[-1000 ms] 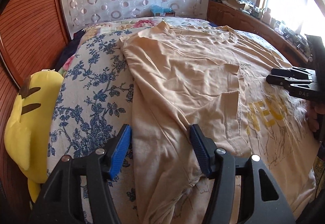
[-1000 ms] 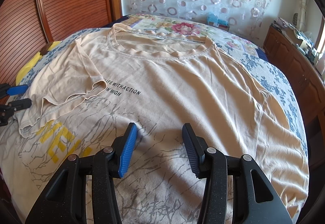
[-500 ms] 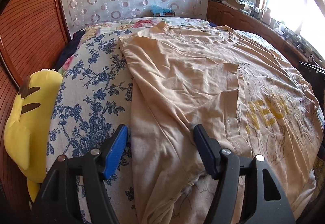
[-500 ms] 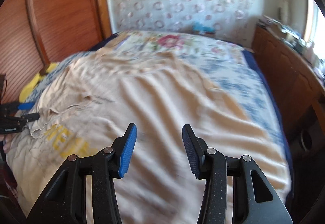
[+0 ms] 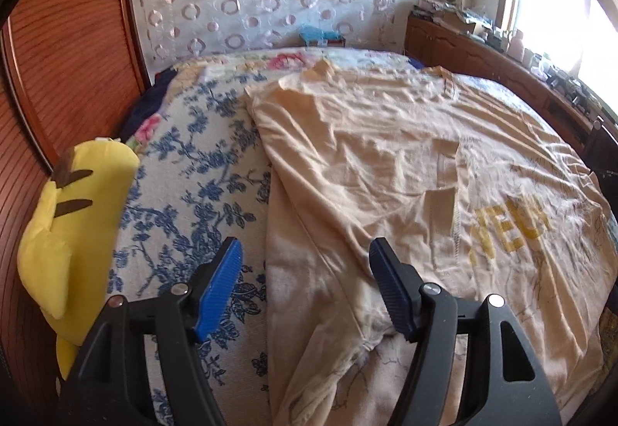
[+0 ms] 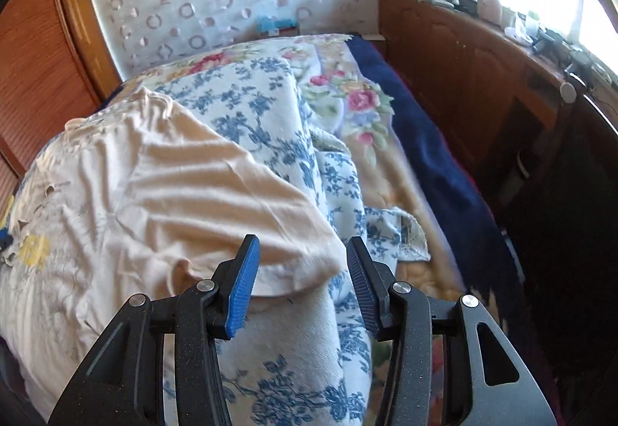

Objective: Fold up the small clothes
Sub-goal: 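Grasp the shirt side edge with the right gripper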

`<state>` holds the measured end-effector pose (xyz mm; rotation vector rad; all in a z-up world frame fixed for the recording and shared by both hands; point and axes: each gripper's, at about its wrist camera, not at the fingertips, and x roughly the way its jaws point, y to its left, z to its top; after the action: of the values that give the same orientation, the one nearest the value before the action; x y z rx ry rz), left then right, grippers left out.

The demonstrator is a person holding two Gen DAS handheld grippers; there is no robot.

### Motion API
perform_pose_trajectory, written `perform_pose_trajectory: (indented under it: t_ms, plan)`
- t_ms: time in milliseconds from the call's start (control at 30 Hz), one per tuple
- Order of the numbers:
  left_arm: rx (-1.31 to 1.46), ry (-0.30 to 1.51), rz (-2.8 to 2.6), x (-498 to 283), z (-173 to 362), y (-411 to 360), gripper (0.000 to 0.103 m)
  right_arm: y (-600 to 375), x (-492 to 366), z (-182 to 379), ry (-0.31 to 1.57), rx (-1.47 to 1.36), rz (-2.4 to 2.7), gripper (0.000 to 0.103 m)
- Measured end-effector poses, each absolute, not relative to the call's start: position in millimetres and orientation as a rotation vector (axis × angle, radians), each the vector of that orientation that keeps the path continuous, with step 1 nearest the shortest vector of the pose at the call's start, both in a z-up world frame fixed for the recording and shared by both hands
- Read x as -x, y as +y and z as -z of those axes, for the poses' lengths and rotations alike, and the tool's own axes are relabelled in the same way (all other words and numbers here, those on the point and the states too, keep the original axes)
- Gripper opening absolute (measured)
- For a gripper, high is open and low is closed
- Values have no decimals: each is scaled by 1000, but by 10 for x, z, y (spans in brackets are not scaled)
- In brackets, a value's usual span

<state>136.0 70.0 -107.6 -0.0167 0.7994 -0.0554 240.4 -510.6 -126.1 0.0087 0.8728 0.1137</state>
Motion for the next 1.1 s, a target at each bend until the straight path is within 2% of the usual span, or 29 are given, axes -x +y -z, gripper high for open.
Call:
perform_pose_trajectory:
  t_ms: [33, 67, 467, 567, 633, 667, 800, 967, 1100]
  plan:
    - [20, 785, 60, -1317, 1024, 686, 68, -5110, -2397, 1281, 880, -9, -115, 49]
    - [21, 775, 65, -1286, 988, 673, 68, -5101, -2390, 1297, 887, -15, -118, 55]
    - [-12, 669, 132, -979, 610, 331, 68, -5187, -2454, 1369, 912, -70, -143, 55]
    - [-7, 650, 147, -893, 555, 268, 68, -5204, -2476, 1380, 915, -95, -158, 48]
    - [-6, 639, 155, -837, 524, 225, 68, -5219, -2474, 1368, 914, -114, -159, 35]
    - [-5, 636, 158, -821, 516, 223, 68, -5209, -2467, 1353, 909, -108, -159, 26]
    - [3, 623, 170, -753, 471, 181, 68, -5132, -2453, 1304, 894, -22, -117, 9]
    - [10, 618, 178, -726, 461, 161, 68, -5095, -2424, 1222, 881, -7, -142, 3]
    - [16, 621, 181, -715, 470, 145, 68, -4906, -2380, 972, 823, 3, -202, 2]
